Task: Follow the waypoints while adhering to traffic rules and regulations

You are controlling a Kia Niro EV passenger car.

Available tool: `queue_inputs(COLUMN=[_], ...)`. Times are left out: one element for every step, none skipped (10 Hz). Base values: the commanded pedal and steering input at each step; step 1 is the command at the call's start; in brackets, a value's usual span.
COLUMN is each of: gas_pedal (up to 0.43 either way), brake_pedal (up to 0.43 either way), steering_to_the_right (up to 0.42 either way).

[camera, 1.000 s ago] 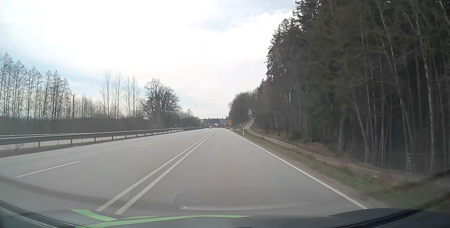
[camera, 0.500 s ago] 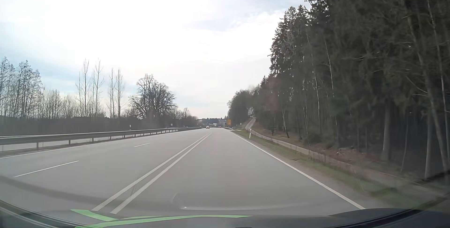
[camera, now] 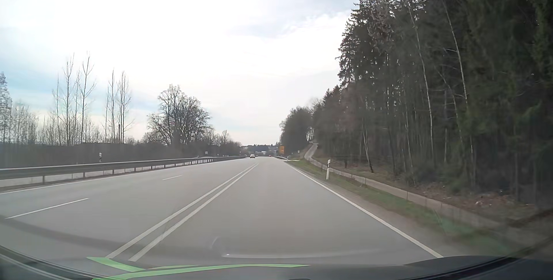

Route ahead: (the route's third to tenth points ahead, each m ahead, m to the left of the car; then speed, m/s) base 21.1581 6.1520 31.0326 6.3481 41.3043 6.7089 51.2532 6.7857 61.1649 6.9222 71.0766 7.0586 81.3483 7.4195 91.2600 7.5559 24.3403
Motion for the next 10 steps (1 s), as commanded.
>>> queue_inputs(gas_pedal=[0.228,0.228,0.228,0.220,0.220,0.220,0.220,0.220,0.220,0.220], brake_pedal=[0.000,0.000,0.000,0.000,0.000,0.000,0.000,0.000,0.000,0.000], steering_to_the_right=[0.001,0.000,0.000,0.000,0.001,0.001,0.001,0.000,0.000,0.000])
